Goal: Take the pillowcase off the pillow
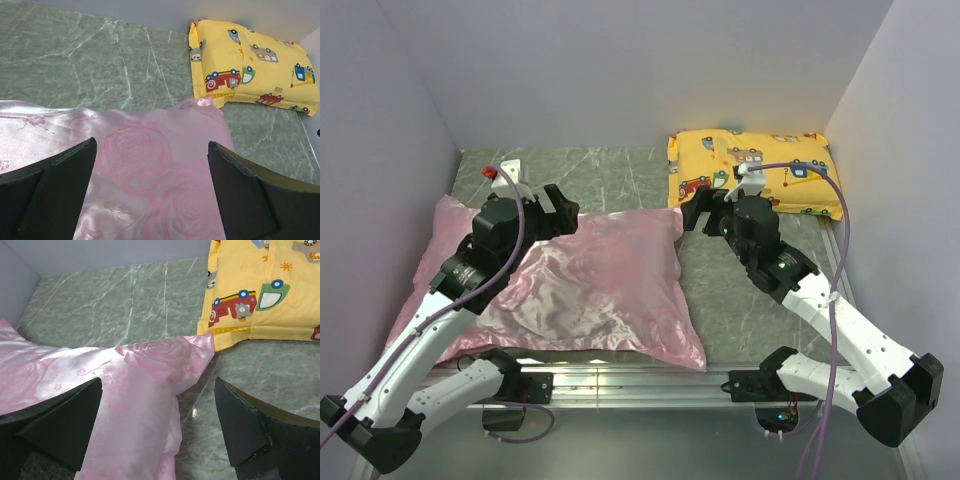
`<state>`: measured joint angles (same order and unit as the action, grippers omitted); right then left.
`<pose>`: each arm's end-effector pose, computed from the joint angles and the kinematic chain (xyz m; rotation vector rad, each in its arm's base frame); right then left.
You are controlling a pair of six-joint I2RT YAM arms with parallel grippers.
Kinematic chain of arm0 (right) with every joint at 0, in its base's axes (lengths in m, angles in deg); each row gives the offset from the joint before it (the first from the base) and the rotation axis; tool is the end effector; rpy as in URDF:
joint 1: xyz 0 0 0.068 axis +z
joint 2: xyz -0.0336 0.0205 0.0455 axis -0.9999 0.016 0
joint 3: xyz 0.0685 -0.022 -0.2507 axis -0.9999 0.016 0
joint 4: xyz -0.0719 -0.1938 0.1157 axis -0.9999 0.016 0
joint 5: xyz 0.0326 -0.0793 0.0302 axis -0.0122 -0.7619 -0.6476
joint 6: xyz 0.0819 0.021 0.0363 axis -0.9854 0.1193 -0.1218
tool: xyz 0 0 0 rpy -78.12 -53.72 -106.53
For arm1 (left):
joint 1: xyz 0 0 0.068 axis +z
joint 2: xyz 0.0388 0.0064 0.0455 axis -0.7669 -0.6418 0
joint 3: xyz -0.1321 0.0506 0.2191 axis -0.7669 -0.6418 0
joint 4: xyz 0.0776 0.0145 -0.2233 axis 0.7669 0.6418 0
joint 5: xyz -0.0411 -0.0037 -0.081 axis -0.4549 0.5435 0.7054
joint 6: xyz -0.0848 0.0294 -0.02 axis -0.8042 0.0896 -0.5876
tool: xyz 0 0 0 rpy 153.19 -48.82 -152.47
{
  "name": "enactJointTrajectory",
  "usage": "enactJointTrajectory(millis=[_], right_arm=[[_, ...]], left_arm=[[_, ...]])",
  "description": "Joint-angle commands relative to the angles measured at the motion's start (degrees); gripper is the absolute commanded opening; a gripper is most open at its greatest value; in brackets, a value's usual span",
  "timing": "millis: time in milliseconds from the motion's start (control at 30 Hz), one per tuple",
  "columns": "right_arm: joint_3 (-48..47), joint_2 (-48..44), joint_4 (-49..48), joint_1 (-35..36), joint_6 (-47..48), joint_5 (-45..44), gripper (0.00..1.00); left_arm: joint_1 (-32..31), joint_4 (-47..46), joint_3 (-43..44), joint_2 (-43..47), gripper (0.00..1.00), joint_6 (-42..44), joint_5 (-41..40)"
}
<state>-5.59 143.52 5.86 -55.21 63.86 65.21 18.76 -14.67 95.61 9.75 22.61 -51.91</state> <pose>0.2277 0.1261 0.3365 -0.0069 1.8181 0.4390 0.1957 -0.0894 0.3659 -0.1726 1.8319 -0.4487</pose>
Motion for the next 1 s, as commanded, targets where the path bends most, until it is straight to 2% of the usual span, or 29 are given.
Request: enactJointTrajectory(millis=[0,367,567,767,867,967], right_arm=[[-0.2,-1.4,-1.5,-0.2,1.2,-0.8,1.00],[-1.2,-0.8,-0.2,1.1,5.5,5.6,1.00],[-5.9,4.1,4.0,18.7,11.8,-4.9,1.00],[-6.1,10.2,3.8,36.7,15.4,-8.4,1.00],[-6.0,15.4,3.2,42.6,17.8,-10.9,1.00],[-7.2,21.7,4.1,44.5,19.0,-14.6,1.00]], left_arm=[[-0.2,-1.6,0.9,0.8,0.99,-0.2,-0.5],[-0.2,2.0,2.1,1.5,0.99,-1.6,-3.5],[-0.2,6.6,4.9,2.0,0.99,-3.7,-7.5],[-0.2,14.8,7.3,3.3,0.99,-6.4,-13.5],[-0.2,19.3,8.9,3.5,0.99,-8.2,-16.4],[-0.2,21.6,9.8,3.7,0.99,-9.6,-16.8]])
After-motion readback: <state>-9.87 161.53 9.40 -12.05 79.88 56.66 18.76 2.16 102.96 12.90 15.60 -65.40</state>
